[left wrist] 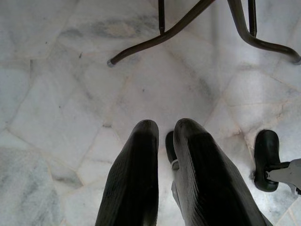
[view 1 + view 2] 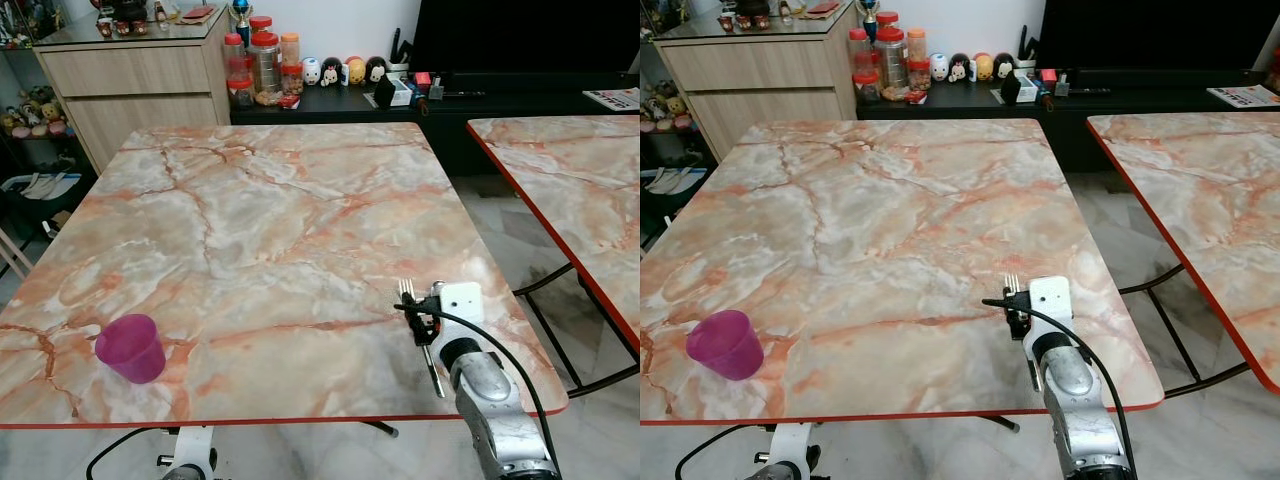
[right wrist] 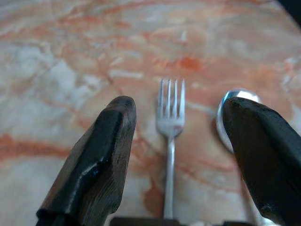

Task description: Setting the table

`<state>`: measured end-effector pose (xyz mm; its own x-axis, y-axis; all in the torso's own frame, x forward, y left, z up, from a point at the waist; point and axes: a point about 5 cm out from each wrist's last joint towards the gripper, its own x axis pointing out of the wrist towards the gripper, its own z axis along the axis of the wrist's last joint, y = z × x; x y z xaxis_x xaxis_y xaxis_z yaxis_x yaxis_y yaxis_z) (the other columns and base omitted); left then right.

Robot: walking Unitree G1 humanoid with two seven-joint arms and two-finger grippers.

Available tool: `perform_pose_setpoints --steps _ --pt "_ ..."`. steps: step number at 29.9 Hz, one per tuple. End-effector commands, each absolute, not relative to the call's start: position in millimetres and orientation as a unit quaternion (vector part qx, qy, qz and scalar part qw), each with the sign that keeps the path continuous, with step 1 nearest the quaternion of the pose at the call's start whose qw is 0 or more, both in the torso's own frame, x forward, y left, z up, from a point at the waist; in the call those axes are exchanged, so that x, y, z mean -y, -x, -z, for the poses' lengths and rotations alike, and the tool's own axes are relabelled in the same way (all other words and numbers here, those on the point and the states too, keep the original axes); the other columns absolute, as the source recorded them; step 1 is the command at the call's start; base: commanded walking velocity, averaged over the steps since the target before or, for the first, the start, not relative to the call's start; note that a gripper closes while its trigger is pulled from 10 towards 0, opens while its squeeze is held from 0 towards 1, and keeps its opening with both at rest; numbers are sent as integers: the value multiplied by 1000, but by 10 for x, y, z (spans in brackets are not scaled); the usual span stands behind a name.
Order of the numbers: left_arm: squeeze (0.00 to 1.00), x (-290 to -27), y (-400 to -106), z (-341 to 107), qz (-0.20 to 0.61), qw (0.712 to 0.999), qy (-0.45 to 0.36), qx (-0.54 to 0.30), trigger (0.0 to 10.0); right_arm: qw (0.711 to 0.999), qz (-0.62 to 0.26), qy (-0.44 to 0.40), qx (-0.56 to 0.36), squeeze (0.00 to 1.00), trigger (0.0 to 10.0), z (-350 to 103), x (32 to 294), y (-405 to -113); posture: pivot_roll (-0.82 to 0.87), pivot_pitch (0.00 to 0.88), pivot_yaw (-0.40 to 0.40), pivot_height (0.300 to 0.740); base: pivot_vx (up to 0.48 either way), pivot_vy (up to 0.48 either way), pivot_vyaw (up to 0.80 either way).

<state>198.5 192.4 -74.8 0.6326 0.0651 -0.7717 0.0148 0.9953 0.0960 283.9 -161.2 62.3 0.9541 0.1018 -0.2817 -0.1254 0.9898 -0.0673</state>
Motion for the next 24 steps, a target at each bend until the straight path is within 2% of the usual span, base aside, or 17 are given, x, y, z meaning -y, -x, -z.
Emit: perform_pose_setpoints --steps 1,11,24 --pt "0 -1939 -1990 746 -8 900 -53 -432 10000 985 -60 42 -158 0 10000 -557 1598 -2806 -23 0 -2 740 0 0 0" --pt "0 -1941 -1993 744 -4 900 -55 -432 10000 981 -43 31 -188 0 10000 -415 1613 -2730 -22 0 1 740 0 0 0" --pt "0 -1951 -1995 741 -5 900 -55 -432 10000 979 -47 13 -198 0 10000 -350 1559 -2775 -8 0 3 740 0 0 0"
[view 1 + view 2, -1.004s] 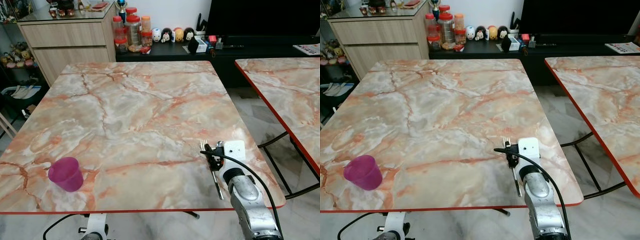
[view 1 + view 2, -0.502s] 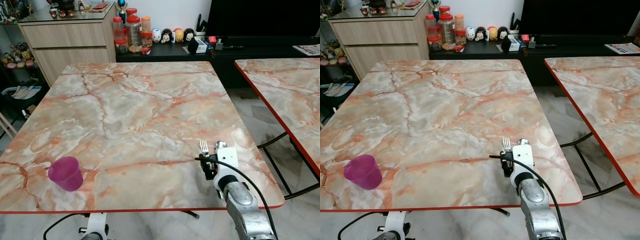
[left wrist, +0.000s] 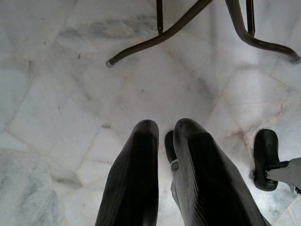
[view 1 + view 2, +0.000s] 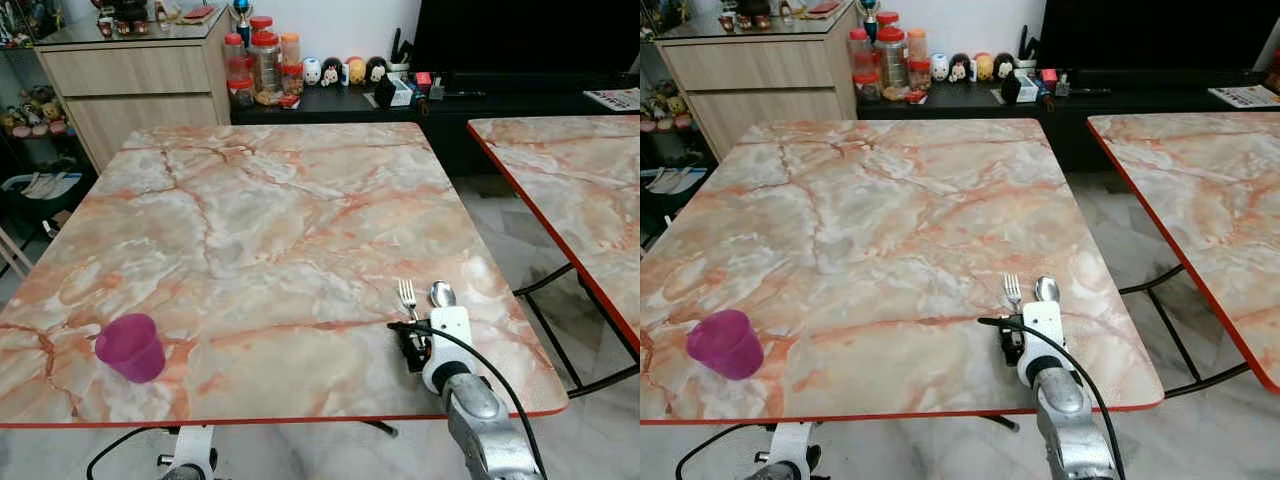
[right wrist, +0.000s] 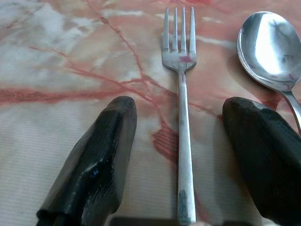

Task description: Setting the table

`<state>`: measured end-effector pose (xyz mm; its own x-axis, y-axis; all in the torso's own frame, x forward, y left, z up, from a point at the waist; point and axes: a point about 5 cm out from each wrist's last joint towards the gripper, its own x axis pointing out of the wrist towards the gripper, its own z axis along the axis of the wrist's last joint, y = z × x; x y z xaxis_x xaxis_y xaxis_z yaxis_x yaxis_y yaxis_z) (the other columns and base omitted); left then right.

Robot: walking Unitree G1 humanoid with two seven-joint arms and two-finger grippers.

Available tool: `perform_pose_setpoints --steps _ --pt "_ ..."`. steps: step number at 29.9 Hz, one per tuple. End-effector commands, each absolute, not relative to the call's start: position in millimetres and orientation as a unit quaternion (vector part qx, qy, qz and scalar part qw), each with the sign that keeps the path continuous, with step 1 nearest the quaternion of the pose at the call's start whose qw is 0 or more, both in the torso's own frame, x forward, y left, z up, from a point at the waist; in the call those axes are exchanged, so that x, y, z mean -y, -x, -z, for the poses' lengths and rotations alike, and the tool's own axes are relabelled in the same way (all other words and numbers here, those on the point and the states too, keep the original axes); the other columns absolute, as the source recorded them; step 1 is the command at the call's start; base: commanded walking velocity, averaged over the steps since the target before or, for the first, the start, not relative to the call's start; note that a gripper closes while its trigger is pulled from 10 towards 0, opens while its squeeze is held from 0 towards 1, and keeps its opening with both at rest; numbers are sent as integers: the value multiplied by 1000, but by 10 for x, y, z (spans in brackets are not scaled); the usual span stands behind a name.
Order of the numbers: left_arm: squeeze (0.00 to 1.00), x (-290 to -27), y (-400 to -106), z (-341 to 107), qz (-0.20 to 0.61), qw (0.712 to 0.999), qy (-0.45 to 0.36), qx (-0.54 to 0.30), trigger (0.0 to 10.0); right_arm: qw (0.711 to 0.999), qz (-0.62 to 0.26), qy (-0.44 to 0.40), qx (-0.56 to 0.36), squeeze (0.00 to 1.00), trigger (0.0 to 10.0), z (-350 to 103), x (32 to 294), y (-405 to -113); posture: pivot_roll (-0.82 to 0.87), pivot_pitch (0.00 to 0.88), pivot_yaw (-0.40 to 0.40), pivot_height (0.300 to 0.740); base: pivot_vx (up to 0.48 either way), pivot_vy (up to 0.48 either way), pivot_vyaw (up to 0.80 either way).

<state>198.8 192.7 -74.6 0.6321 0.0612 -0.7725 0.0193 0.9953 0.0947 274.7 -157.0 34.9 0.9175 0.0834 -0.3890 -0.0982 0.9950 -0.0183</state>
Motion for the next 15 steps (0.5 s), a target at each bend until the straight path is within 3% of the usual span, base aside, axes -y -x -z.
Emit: perform_pose_setpoints --steps 1,6,7,8,10,11,12,15 --pt "0 -1952 -1999 739 -5 900 -56 -432 10000 979 -48 12 -198 0 10000 -351 1551 -2786 -8 0 3 740 0 0 0" --pt "0 -1957 -2011 732 -5 901 -56 -431 10000 979 -50 11 -196 0 10000 -365 1532 -2837 -7 0 6 740 0 0 0" --pt "0 -1957 -2009 733 -5 901 -56 -431 10000 980 -50 11 -195 0 9373 -368 1532 -2846 -6 0 6 740 0 0 0" --pt "0 -1957 -2009 733 -5 901 -56 -431 10000 980 -50 11 -195 0 9373 -368 1532 -2846 -6 0 6 740 0 0 0" --pt "0 -1956 -2006 735 -4 900 -56 -432 10000 980 -49 12 -193 0 3137 -376 1540 -2863 -6 0 6 740 0 0 0" --pt "0 -1957 -2005 735 -4 900 -56 -432 10000 980 -49 12 -192 0 2314 -377 1541 -2864 -6 0 6 740 0 0 0" --pt "0 -1956 -2004 736 -4 900 -56 -432 10000 980 -49 12 -192 0 0 -378 1541 -2867 -6 0 6 740 0 0 0" --pt "0 -1951 -1998 740 -2 900 -55 -433 10000 980 -49 13 -191 0 0 -377 1549 -2874 -7 0 5 740 0 0 0"
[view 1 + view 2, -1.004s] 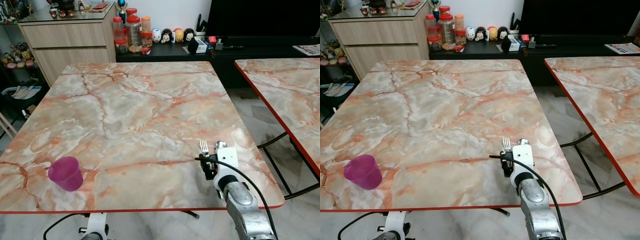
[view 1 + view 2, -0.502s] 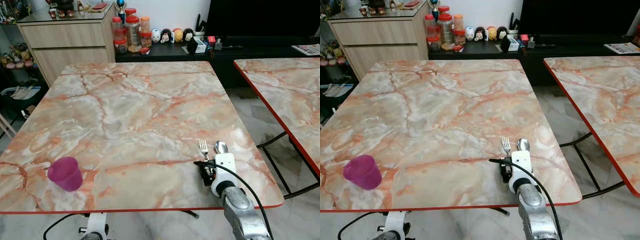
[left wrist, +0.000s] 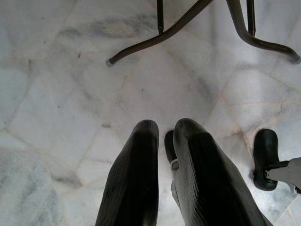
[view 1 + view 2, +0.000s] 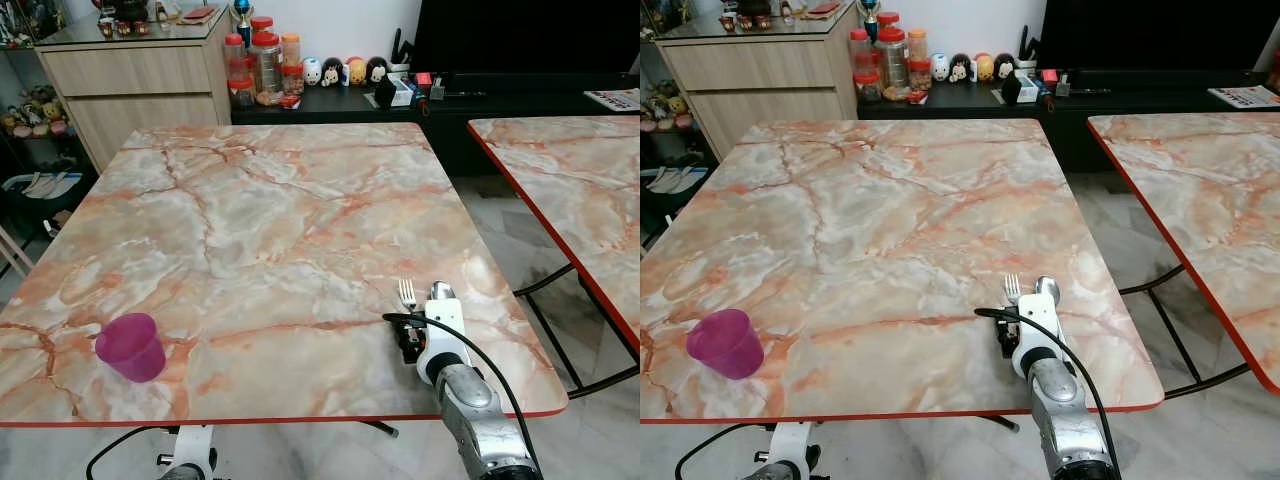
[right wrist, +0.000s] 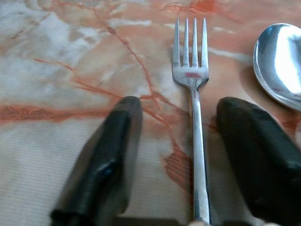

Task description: Setting the table

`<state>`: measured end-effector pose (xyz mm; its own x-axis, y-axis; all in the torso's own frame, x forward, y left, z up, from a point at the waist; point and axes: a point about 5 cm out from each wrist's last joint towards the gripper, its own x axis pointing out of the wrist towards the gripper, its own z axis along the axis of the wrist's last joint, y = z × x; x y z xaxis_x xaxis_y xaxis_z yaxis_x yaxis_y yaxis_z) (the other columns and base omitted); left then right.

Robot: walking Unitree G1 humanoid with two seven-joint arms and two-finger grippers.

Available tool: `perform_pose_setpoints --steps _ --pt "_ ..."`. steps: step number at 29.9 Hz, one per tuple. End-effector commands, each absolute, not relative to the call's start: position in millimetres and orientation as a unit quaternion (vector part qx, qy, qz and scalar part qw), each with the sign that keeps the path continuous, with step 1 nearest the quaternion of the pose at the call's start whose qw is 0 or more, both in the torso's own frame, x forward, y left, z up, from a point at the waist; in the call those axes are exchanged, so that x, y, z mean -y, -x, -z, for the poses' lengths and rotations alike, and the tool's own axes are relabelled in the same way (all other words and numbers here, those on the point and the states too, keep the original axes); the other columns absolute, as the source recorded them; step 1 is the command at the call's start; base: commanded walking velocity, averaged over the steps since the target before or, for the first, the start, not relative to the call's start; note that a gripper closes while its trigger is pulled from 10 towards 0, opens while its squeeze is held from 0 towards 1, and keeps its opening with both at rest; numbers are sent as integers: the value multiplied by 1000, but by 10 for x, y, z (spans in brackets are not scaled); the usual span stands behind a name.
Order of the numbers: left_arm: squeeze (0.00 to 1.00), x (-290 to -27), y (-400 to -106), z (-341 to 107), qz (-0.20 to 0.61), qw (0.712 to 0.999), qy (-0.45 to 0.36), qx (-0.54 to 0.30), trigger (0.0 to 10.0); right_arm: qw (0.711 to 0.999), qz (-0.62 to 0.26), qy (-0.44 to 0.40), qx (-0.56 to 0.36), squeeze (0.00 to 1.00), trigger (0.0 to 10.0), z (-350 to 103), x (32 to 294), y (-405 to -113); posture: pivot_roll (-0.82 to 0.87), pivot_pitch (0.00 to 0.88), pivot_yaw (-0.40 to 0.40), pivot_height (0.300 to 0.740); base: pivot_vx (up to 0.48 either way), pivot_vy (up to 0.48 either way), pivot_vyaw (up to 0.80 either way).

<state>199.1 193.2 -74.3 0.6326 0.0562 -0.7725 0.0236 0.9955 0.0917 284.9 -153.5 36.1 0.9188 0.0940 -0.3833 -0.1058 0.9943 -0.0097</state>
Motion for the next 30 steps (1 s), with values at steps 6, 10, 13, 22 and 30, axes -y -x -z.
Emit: perform_pose_setpoints --steps 6,10,13,22,30 --pt "0 -1942 -1989 746 0 899 -52 -435 10000 980 -48 14 -190 0 0 -371 1560 -2872 -7 0 3 740 0 0 0" --pt "0 -1914 -1978 757 7 898 -49 -438 10000 980 -46 15 -193 0 0 -358 1574 -2859 -8 0 3 740 0 0 0" --pt "0 -1907 -1977 758 10 897 -49 -439 10000 980 -45 15 -193 0 0 -353 1579 -2858 -7 0 2 740 0 0 0" --pt "0 -1895 -1974 762 21 895 -48 -443 10000 979 -45 14 -196 0 0 -337 1581 -2852 -7 0 3 740 0 0 0" --pt "0 -1878 -1953 775 25 893 -48 -447 10000 979 -46 13 -197 0 0 -328 1575 -2847 -7 0 3 740 0 0 0"
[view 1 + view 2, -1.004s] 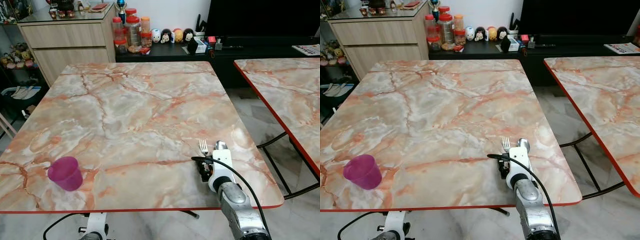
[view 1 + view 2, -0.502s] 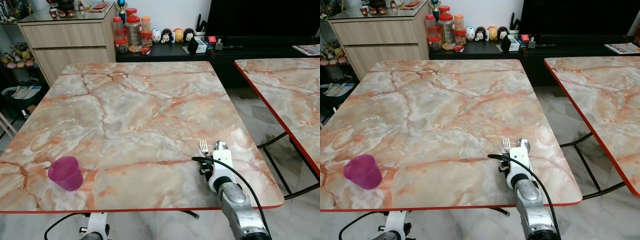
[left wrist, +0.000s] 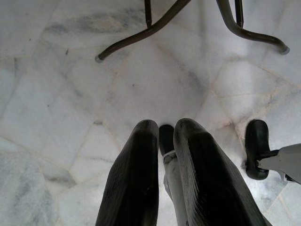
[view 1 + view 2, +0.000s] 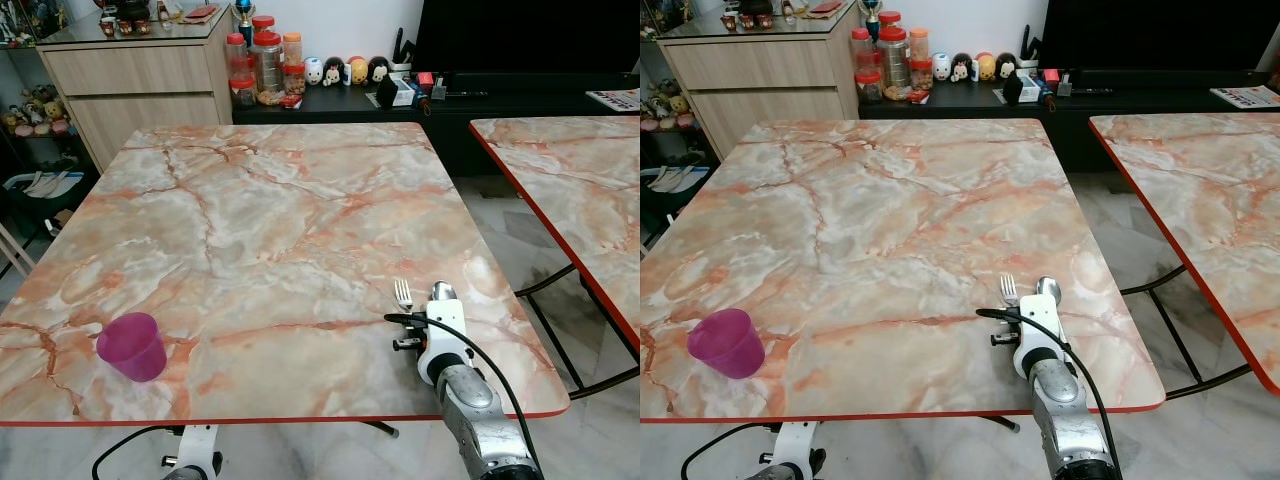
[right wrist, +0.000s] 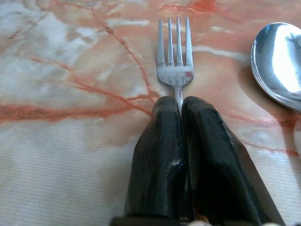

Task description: Setting the table

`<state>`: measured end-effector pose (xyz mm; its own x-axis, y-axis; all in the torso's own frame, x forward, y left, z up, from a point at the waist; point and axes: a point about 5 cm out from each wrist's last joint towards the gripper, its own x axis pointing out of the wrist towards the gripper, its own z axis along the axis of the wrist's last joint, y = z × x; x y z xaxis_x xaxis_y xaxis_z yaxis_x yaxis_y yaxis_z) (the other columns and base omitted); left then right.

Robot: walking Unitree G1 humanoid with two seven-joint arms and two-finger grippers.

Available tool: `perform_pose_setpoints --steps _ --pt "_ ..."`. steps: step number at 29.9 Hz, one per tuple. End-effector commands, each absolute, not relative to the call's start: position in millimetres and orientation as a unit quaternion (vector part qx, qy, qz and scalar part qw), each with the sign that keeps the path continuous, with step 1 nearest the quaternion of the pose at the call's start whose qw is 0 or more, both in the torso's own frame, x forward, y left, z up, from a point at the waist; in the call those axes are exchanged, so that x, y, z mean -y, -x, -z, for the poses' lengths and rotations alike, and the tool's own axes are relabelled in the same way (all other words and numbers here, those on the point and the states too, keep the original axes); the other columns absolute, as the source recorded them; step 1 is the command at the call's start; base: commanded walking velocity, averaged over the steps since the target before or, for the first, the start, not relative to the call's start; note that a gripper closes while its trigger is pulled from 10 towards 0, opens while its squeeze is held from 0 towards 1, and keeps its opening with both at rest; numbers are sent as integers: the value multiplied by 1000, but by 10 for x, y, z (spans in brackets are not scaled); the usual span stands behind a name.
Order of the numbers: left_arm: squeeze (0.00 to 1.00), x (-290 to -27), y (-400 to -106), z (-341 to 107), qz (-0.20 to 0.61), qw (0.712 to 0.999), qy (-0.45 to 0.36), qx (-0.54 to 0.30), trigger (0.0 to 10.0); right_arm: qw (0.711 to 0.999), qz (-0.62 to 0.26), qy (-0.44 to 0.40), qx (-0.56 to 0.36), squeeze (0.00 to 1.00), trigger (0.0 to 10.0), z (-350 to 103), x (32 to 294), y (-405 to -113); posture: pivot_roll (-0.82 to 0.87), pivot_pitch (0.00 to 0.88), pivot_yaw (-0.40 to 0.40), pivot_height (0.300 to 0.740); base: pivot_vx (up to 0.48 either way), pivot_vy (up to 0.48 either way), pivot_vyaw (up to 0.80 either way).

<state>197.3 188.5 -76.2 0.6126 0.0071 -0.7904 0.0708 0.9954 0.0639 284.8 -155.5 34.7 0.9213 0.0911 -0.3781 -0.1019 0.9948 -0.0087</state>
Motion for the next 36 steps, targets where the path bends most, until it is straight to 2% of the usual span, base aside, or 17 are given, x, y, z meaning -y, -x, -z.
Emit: perform_pose_setpoints --steps 1,5,8,10,17,23,36 --pt "0 -1876 -1952 776 25 893 -48 -447 10000 979 -46 13 -197 0 0 -329 1574 -2847 -7 0 2 740 0 0 0" --pt "0 -1871 -1951 778 25 892 -49 -448 10000 981 -49 12 -186 0 0 -357 1557 -2868 -6 0 2 740 0 0 0" --pt "0 -1873 -1951 778 22 892 -55 -448 10000 990 -52 -2 -130 0 0 -525 1518 -2936 -7 0 2 740 0 0 0" --pt "0 -1875 -1951 778 16 894 -52 -446 10000 996 -58 -21 -70 0 10000 -732 1480 -2993 -14 0 3 740 0 0 0" --pt "0 -1871 -1948 779 11 895 -51 -443 10000 997 -68 -27 -9 0 10000 -961 1440 -3045 -15 0 -1 740 0 0 0" --pt "0 -1873 -1929 789 6 893 -58 -446 10000 997 -80 -24 8 0 10000 -1027 1394 -3049 -15 0 -6 740 0 0 0" --pt "0 -1905 -1855 822 -4 889 -62 -454 10000 996 -79 -18 28 0 10000 -1147 1422 -3083 -18 0 -10 740 0 -467 0"
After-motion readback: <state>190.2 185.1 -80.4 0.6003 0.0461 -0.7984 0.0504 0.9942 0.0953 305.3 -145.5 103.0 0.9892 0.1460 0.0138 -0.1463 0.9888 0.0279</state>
